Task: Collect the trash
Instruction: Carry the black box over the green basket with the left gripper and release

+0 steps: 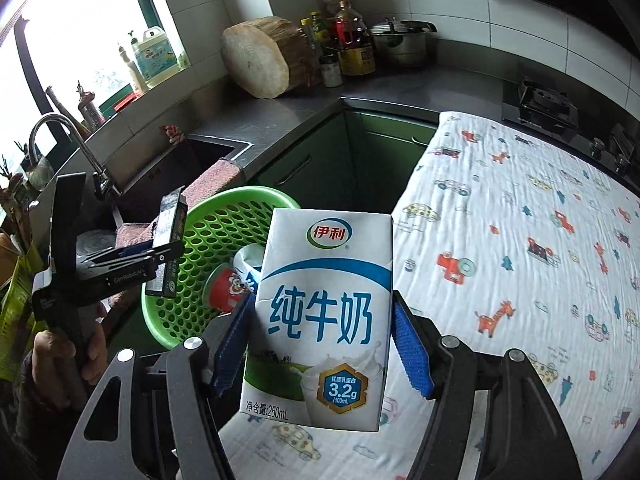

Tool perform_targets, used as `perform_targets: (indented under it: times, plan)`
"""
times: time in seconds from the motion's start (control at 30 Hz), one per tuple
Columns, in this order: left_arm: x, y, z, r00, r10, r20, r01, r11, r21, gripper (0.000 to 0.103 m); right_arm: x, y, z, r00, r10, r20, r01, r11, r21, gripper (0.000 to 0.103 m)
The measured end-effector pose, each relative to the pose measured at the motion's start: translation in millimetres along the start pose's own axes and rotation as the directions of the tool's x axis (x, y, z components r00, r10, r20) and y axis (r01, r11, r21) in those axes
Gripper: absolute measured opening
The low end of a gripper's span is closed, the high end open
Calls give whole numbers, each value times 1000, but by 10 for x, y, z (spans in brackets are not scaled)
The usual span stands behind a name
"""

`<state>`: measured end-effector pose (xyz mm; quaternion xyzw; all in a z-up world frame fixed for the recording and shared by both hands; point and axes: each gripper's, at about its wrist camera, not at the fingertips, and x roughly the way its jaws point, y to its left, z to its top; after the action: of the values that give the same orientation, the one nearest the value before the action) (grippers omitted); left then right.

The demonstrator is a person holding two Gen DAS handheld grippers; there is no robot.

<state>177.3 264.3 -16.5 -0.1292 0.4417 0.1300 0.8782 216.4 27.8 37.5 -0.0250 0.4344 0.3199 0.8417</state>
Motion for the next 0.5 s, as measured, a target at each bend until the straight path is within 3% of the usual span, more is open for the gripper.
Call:
perform_targets:
  times: [0.5]
  plan:
    - [334,397,-221,997,21,-80,-27,997,-68,51,599,590,259,995,100,-28,-100,995,-21,64]
